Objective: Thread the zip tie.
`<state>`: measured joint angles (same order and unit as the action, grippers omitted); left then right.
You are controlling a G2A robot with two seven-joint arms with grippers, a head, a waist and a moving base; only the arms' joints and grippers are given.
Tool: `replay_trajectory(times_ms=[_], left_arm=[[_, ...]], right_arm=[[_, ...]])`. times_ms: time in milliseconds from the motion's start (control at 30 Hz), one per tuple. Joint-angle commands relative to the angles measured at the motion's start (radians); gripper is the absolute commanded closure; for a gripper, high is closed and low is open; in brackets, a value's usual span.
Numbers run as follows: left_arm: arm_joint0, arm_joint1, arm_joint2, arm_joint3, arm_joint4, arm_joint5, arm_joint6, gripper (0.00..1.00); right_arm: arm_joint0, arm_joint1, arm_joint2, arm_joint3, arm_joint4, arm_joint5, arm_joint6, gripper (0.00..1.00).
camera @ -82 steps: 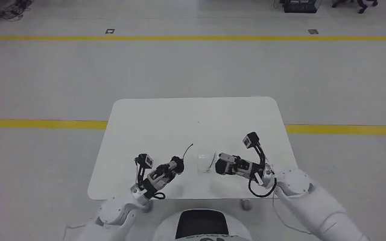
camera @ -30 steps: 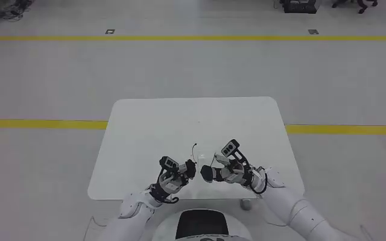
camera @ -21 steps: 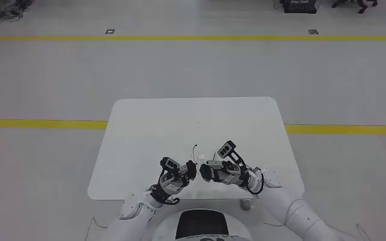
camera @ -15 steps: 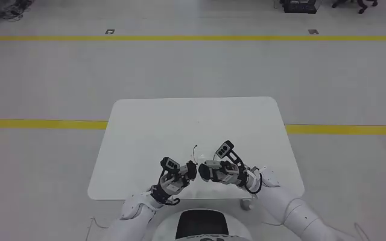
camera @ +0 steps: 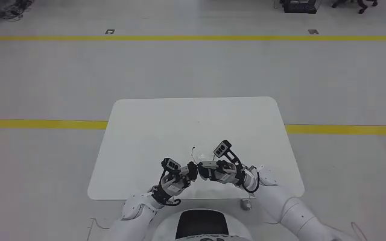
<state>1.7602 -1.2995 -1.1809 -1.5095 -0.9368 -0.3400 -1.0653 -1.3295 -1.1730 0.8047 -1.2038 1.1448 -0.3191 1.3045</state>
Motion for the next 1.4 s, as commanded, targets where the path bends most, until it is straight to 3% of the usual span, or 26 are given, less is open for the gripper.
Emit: replay_trajectory(times_ms=[0,200,400,1367], left_arm=[[0.000,-0.001,-0.001,0.001,0.002,0.000,-0.001,1.00],[0.001,-0.004,-0.002,0.002,0.006,0.000,-0.003,1.00],[0.003,-0.006,-0.004,0.004,0.008,0.000,-0.002,1.00],[0.007,-0.012,-0.017,0.006,0.008,0.000,-0.008,1.00]], right_arm=[[0.000,-0.003,0.003,0.003,-0.003,0.002,0.002,0.86],[-0.003,-0.009,0.012,0.010,-0.011,0.007,0.006,0.90],[-0.005,-0.016,0.022,0.018,-0.020,0.012,0.012,1.00],[-0.036,-0.028,0.078,0.031,-0.105,0.024,0.005,1.00]])
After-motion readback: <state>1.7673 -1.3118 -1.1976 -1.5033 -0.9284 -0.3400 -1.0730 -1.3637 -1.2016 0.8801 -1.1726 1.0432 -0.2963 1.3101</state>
